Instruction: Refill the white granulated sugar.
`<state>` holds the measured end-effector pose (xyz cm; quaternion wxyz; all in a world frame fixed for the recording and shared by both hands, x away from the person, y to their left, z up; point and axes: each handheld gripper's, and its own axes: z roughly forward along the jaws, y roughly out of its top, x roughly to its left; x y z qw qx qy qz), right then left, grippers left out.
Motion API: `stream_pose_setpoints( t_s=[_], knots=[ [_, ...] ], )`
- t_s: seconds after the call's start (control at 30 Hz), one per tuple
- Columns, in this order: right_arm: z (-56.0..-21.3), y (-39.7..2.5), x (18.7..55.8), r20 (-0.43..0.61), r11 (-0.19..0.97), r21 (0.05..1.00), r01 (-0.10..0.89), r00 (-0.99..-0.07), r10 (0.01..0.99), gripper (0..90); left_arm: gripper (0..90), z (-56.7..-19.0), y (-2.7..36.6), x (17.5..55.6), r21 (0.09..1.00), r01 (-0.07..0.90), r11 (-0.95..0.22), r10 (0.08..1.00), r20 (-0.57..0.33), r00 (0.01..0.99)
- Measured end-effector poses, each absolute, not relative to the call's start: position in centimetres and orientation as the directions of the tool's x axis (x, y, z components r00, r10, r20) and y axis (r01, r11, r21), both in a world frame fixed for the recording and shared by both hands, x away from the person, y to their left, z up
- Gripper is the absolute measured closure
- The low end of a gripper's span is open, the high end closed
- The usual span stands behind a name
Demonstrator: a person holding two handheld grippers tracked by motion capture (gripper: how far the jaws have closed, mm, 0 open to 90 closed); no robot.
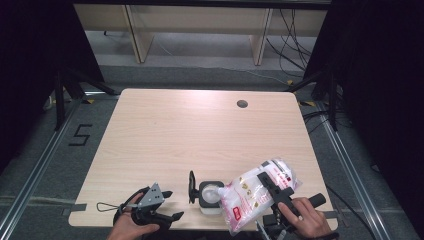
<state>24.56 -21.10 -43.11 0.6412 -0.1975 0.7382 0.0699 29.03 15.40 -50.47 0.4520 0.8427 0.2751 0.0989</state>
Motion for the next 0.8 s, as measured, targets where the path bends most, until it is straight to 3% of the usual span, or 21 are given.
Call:
stream_pose_setpoints(
  t_s=[0.37,0.4,0.53,0.8],
  knots=[
    [-43.08,-21.11,24.55,-0.973,0.911,-0.154,-0.383,-0.100,-0.207,52.2,22.4,-50.28,15.72,29.19,0.798,0.358,-0.484,0.540,-0.049,0.840],
    [-43.10,-21.11,24.55,-0.973,0.910,-0.155,-0.384,-0.100,-0.208,52.3,22.4,-50.43,15.40,29.02,0.816,0.378,-0.437,0.554,-0.086,0.828],
    [-43.08,-21.08,24.55,-0.974,0.911,-0.151,-0.383,-0.102,-0.204,52.4,22.4,-50.32,15.72,29.20,0.798,0.356,-0.486,0.540,-0.046,0.840],
    [-42.89,-20.88,24.50,-0.968,0.900,-0.186,-0.394,-0.081,-0.236,52.5,22.4,-50.47,15.37,28.88,0.812,0.397,-0.428,0.564,-0.103,0.819]
  ],
)
